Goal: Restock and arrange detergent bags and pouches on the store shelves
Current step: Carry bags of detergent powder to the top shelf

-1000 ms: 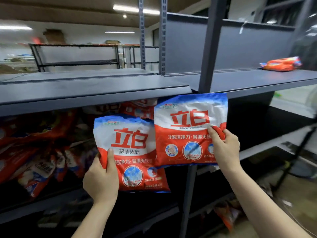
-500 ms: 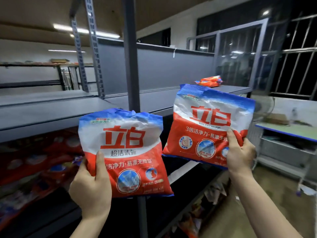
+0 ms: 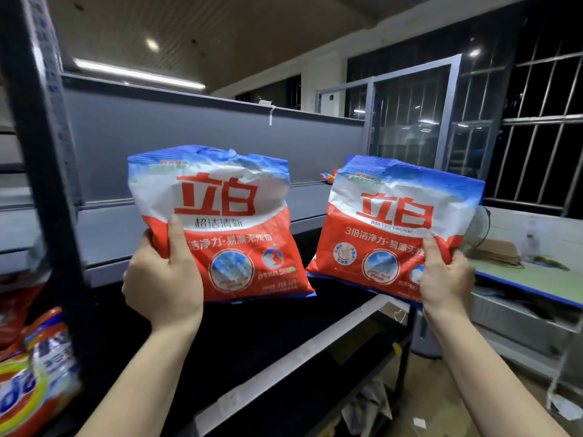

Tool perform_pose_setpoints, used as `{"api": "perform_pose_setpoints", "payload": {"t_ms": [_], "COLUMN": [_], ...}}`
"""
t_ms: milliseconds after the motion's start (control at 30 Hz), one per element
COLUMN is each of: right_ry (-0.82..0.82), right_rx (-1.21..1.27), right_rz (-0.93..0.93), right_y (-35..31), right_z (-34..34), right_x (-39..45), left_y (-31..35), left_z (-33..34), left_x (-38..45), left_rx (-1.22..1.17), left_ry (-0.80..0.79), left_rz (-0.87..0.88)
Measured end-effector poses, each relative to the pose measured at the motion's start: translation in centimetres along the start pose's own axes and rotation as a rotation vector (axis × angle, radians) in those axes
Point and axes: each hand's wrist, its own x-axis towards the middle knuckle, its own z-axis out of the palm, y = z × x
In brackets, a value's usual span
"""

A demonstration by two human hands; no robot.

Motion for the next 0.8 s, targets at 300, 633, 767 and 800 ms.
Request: {"api": "perform_pose_setpoints", "payload": {"t_ms": [300,633,767,800], "right_ry": [0.004,-0.046,-0.090,-0.102], "right_rx": [0.052,0.009,-0.014,-0.020], "right_rz": [0.012,-0.014,-0.019,-0.021], "right_y": [1.4,4.4,5.5,5.7], "right_z": [5.8,14.5,17.8,18.7], "right_x": [12.9,23.6,28.0,29.0], "left_y": [4.6,5.9,5.4,5.2], "left_z": [13.5,26.8,30.8,31.6], "left_x": [1.8,3.1,4.1,4.3], "left_rx": [0.063,0.030,0.050,0.064], "left_ry": [0.100,0.116,0.117,0.121], "left_rz": [0.006,0.045,0.052,0.051]}}
